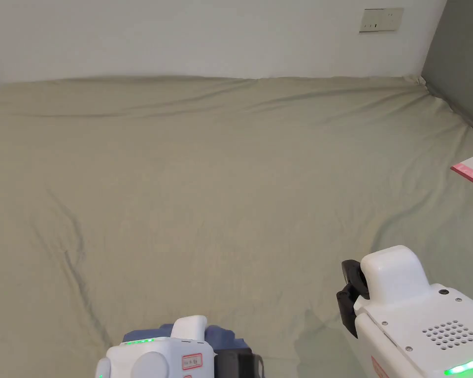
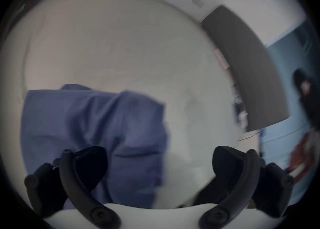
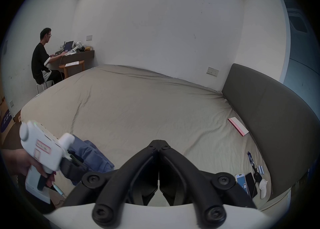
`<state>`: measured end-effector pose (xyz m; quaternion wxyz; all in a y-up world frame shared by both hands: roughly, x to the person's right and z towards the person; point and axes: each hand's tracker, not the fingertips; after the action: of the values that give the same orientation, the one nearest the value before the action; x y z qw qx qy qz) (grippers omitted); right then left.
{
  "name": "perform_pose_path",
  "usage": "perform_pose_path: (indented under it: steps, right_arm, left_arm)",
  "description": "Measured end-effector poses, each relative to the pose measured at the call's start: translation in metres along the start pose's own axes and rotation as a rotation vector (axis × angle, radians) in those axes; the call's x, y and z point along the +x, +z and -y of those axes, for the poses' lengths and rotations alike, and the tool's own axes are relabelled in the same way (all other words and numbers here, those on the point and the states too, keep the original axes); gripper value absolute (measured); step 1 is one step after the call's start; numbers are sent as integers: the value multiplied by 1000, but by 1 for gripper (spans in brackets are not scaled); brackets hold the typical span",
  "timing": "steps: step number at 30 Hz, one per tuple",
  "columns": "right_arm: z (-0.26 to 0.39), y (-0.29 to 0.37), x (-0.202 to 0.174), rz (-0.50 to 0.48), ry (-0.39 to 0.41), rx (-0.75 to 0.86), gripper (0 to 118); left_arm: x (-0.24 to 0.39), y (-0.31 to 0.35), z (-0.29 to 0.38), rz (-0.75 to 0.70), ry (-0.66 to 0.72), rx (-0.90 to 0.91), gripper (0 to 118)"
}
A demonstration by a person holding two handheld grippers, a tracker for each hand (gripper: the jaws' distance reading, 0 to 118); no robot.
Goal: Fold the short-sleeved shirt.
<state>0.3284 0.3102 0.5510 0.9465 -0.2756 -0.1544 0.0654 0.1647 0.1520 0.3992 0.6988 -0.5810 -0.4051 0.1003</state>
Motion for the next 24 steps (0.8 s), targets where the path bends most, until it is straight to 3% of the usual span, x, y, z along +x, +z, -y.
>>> perform_pose_path:
  steps: [2,3,4,5,8,9,10,16,24]
  right_arm:
    - [0,0,1,4,0,-3,2]
    - [0,0,2,6,0,-3,2]
    - [0,0,2,6,0,-3,2]
    - [0,0,3,7,0,-2,2]
    - [-1,3,3,10,4,2,2]
    - [-1,4,3,11,5,5,2]
    - [-2,5,2,12,6,6,2]
    - [1,8,-1,13,11,4,2]
    - [7,8,3,22,9,-10,2]
  left_arm:
    - [5,12,-4,67,26,42,116]
    - [4,20,-6,63,10,75,110]
    - [3,29,-6,68,-3,111,95]
    - [3,38,-8,62,-26,146,72]
    - [-2,54,-7,-103,-125,223,42]
    - [-4,56,-5,-191,-186,250,8]
    - [-6,55,-1,-258,-234,271,0]
    - [2,6,29,-387,-430,206,0]
    - [36,-48,61,-484,-556,210,0]
